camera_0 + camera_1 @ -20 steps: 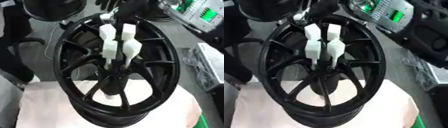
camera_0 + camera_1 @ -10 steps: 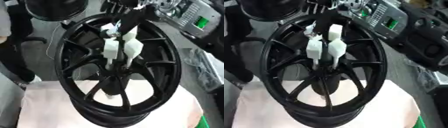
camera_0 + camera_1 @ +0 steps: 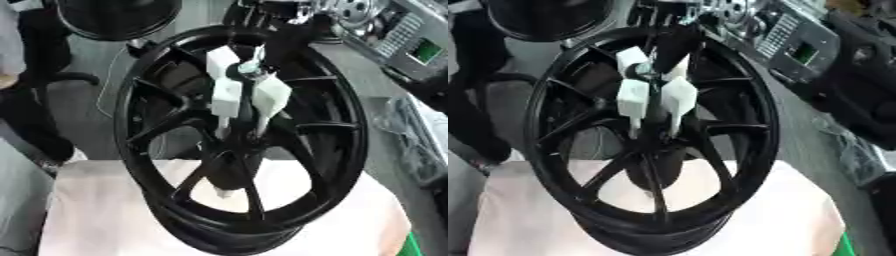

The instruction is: Pull the pin out of the wheel hub.

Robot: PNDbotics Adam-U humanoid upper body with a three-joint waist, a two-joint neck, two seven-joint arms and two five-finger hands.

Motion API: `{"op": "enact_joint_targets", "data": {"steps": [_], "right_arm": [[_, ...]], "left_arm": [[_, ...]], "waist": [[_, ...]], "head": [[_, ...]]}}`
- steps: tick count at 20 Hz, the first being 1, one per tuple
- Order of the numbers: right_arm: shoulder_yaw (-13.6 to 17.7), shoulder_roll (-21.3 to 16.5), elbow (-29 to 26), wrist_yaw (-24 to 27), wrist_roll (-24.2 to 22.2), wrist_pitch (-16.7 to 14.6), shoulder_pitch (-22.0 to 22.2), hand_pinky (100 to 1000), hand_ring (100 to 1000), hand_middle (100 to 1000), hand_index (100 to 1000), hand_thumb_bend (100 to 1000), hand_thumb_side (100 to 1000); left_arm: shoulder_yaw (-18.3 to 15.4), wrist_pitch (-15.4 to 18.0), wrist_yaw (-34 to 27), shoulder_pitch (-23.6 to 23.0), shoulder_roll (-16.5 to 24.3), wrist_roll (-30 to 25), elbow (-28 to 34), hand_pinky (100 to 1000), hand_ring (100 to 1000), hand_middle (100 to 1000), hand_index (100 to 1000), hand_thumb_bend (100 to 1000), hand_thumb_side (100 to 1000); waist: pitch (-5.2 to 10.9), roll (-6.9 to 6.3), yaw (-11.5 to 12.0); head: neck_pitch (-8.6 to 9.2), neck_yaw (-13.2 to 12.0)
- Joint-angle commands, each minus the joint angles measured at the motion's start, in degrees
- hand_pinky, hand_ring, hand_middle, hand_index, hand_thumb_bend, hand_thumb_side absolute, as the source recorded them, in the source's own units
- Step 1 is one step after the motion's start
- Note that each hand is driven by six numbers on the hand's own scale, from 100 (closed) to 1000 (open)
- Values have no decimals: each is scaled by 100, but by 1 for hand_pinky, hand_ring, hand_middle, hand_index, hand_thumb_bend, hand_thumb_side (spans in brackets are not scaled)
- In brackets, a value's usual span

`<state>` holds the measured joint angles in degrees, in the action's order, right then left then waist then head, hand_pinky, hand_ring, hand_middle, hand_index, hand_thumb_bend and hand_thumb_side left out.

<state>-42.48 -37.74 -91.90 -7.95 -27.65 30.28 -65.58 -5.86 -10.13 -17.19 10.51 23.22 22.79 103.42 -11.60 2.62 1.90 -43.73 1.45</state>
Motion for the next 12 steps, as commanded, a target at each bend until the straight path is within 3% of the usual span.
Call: {"op": "enact_joint_targets", "data": {"steps": [1, 12], "right_arm": [[116, -229, -58, -116, 50, -19, -22, 827, 799, 761, 849, 458, 323], [187, -361, 180, -231, 126, -140, 187, 822, 769, 750, 837, 404, 265]], "left_arm": [[-38, -2, 33, 58, 150, -7, 79, 747, 751, 741, 740, 363, 653], [-34, -8, 34, 84, 142, -9, 87, 747, 751, 741, 739, 361, 656]], "waist": [[62, -22, 7], [-10, -8, 16]], "head": [[22, -44], [21, -40]]}}
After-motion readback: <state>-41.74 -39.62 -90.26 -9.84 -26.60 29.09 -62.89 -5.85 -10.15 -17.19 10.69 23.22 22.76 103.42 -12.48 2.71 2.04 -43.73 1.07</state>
